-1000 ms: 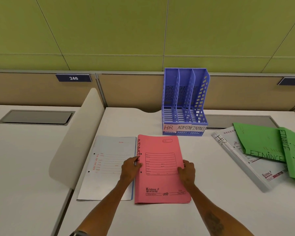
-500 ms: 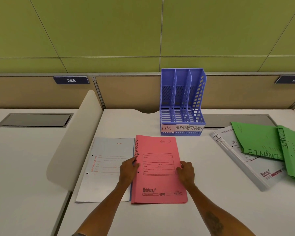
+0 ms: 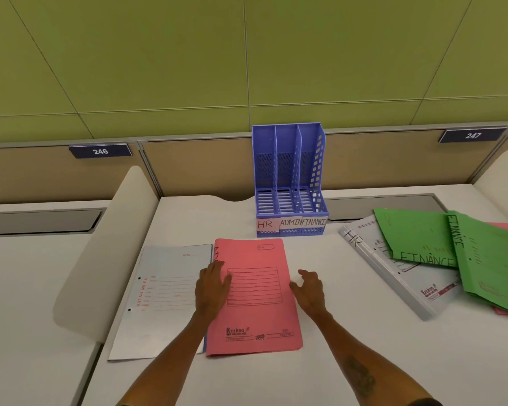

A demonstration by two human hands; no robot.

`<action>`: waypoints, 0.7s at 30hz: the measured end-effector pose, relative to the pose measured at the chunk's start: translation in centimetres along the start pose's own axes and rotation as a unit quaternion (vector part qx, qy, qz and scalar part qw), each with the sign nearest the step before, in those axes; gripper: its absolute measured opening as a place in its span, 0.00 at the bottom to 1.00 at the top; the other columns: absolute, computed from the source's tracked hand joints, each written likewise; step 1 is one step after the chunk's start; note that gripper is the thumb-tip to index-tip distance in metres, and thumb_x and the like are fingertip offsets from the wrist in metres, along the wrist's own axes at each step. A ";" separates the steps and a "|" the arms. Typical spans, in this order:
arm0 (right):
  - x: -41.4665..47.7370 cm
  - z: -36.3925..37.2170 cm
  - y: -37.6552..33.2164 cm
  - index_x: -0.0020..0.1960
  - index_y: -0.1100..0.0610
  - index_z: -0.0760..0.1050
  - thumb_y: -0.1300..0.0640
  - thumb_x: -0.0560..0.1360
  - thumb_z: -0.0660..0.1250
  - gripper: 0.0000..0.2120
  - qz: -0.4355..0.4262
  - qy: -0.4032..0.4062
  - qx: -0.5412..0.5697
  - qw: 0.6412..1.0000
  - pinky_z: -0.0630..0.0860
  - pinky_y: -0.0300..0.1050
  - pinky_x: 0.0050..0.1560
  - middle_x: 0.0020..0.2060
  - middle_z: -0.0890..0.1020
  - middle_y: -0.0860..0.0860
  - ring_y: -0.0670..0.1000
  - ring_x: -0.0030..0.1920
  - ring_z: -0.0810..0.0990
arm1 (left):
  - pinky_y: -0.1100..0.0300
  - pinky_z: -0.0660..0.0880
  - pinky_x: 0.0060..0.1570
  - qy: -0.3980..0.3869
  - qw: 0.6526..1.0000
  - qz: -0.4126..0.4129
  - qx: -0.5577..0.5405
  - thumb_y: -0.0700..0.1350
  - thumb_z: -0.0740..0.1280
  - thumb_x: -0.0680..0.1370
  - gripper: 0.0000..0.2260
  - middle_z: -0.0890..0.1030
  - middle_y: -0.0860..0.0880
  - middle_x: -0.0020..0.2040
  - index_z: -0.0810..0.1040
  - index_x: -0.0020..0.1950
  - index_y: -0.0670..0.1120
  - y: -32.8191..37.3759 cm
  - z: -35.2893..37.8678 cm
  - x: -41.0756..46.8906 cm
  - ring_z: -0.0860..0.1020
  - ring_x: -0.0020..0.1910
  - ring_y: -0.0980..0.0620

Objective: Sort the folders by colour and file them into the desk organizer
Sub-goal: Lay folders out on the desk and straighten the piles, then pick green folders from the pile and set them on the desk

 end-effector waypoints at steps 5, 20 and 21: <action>0.5 -3.8 1.0 0.75 0.55 0.64 0.49 0.80 0.65 0.26 -0.001 0.041 0.011 0.999 0.64 0.55 0.73 0.74 0.66 0.54 0.56 0.74 0.65 | 0.45 0.58 0.77 -0.039 0.998 0.033 0.042 0.57 0.58 0.82 0.26 0.60 0.51 0.79 0.60 0.78 0.50 4.1 1.7 0.3 0.57 0.79 0.48; 0.4 -16.0 11.4 0.73 0.63 0.68 0.55 0.80 0.65 0.24 0.052 0.164 0.148 0.974 0.66 0.57 0.71 0.68 0.71 0.61 0.61 0.69 0.70 | 0.50 0.52 0.79 -0.108 0.980 0.145 0.089 0.58 0.55 0.83 0.26 0.57 0.51 0.80 0.58 0.79 0.50 16.0 9.6 -1.1 0.53 0.80 0.49; 0.3 -16.8 12.3 0.72 0.64 0.68 0.55 0.80 0.64 0.24 0.060 0.174 0.162 0.970 0.66 0.57 0.70 0.68 0.71 0.62 0.61 0.69 0.70 | 0.50 0.52 0.79 -0.113 0.978 0.152 0.090 0.58 0.55 0.83 0.26 0.58 0.51 0.80 0.59 0.79 0.50 16.6 10.1 -1.3 0.54 0.80 0.49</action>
Point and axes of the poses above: each hand's wrist, its own x-axis towards the middle knuckle, its own z-axis out of the palm, y = z × x, the point moved 9 cm from there along x, towards the middle knuckle
